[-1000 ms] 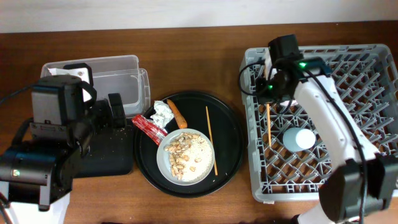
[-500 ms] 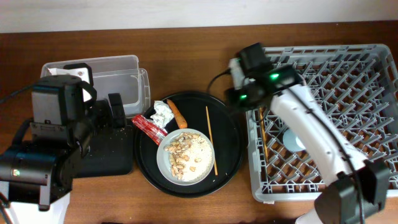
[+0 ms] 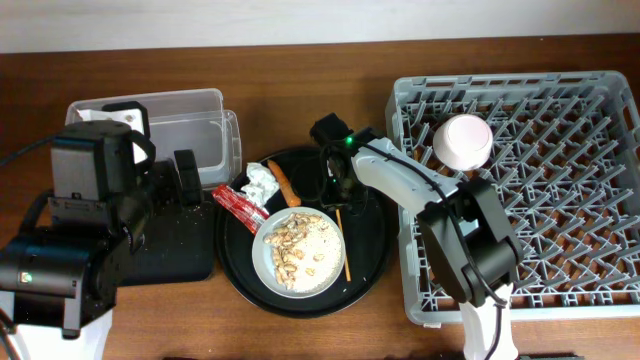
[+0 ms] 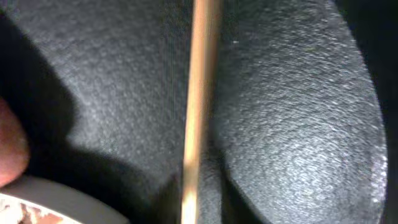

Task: Sort waste into correct bins and load items into the dishwasher rack

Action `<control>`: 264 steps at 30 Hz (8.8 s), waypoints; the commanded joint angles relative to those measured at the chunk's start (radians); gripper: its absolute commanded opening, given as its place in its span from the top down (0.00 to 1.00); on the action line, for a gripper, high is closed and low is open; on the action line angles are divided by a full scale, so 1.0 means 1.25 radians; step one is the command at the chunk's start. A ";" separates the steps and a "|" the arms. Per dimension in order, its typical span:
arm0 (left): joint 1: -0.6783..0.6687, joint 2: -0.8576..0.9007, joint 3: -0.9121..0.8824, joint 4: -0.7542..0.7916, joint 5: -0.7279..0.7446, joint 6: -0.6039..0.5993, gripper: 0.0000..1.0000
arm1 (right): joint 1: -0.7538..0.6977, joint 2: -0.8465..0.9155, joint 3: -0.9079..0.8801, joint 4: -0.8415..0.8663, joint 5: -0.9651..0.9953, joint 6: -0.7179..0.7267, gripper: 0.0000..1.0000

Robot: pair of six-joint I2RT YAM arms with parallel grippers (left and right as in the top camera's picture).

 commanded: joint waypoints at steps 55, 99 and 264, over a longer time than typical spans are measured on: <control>0.003 0.000 0.007 0.002 -0.011 -0.010 0.00 | -0.270 -0.746 0.177 -0.452 -0.037 -0.246 0.02; 0.003 0.000 0.007 0.001 -0.012 -0.010 0.00 | -0.378 -1.711 -1.234 0.666 -0.087 -0.393 0.02; 0.146 0.582 -0.126 -0.119 0.290 -0.321 0.25 | -0.378 -1.711 -1.234 0.666 -0.087 -0.393 0.02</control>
